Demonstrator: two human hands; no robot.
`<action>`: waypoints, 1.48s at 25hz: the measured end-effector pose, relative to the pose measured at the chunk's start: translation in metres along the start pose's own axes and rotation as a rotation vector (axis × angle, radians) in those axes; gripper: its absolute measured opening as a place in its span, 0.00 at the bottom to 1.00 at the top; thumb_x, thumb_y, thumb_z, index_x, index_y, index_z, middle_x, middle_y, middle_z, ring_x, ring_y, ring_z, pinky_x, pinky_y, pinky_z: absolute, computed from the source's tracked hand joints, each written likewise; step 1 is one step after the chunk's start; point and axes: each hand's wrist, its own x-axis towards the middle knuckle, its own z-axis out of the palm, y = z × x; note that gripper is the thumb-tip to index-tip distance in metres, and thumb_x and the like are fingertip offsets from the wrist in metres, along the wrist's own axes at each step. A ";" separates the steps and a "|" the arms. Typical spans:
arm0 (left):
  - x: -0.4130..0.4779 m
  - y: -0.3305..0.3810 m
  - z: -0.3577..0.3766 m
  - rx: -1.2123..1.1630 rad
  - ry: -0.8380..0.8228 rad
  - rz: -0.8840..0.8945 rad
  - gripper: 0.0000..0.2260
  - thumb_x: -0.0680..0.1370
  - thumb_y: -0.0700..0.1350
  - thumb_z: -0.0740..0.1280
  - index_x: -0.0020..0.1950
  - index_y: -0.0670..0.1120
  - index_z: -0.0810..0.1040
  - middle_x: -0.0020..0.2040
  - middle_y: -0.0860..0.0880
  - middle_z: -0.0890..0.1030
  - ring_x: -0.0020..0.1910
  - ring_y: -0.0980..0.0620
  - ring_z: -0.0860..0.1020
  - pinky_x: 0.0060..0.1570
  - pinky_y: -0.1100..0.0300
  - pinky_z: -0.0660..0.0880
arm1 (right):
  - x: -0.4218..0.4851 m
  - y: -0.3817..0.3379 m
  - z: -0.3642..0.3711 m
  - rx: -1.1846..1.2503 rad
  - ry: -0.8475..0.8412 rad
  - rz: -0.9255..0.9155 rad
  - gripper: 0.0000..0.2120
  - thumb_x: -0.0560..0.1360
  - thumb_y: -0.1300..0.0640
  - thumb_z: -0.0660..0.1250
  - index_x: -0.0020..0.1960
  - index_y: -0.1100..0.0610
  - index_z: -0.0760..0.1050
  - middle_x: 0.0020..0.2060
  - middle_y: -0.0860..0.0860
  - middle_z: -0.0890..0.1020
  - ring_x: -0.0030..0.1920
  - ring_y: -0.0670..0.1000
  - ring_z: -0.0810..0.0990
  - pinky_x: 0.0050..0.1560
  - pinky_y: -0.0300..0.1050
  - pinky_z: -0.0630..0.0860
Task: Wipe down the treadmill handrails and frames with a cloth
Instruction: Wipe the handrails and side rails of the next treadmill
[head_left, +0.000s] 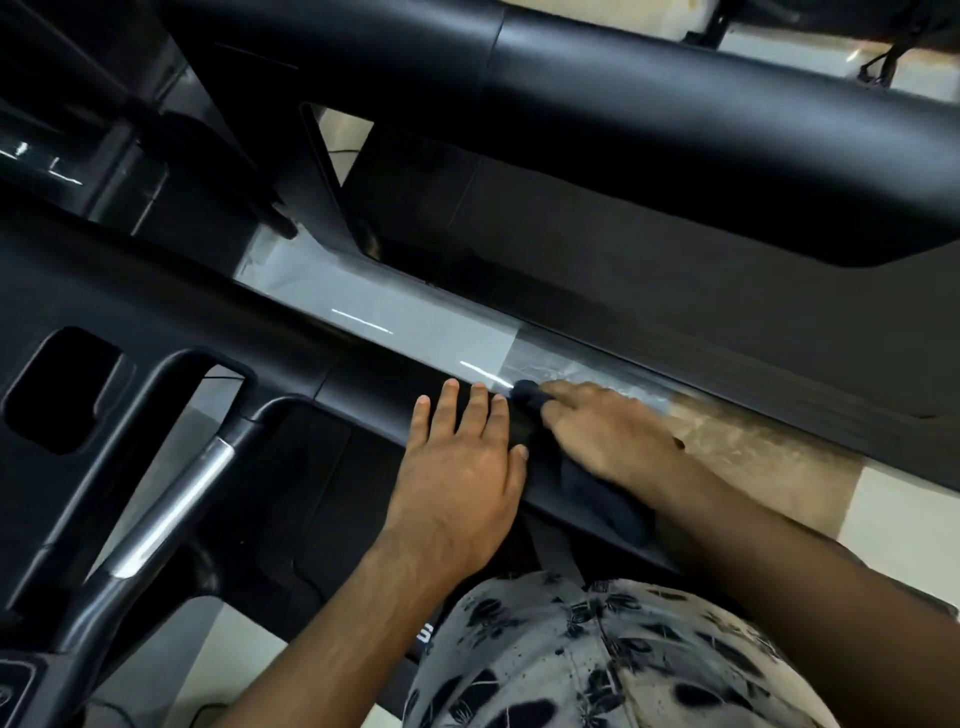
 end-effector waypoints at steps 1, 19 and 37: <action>0.000 0.004 0.001 0.001 0.004 0.001 0.26 0.83 0.55 0.44 0.80 0.46 0.50 0.80 0.46 0.52 0.79 0.44 0.45 0.77 0.44 0.42 | -0.011 -0.001 0.004 -0.011 0.064 -0.054 0.22 0.77 0.45 0.48 0.69 0.43 0.67 0.67 0.52 0.75 0.64 0.59 0.76 0.64 0.58 0.72; -0.013 0.070 0.014 0.047 -0.033 0.087 0.27 0.83 0.56 0.44 0.80 0.46 0.50 0.80 0.46 0.52 0.79 0.43 0.45 0.76 0.42 0.43 | -0.035 0.077 -0.009 -0.001 -0.066 0.079 0.17 0.78 0.47 0.49 0.56 0.50 0.73 0.58 0.55 0.78 0.60 0.58 0.78 0.54 0.47 0.72; -0.012 0.125 0.017 0.112 -0.116 0.252 0.27 0.83 0.58 0.44 0.80 0.47 0.51 0.80 0.47 0.54 0.79 0.45 0.49 0.77 0.43 0.47 | -0.082 0.135 0.001 -0.138 0.116 0.099 0.18 0.82 0.49 0.50 0.65 0.52 0.73 0.66 0.56 0.76 0.63 0.60 0.77 0.59 0.51 0.73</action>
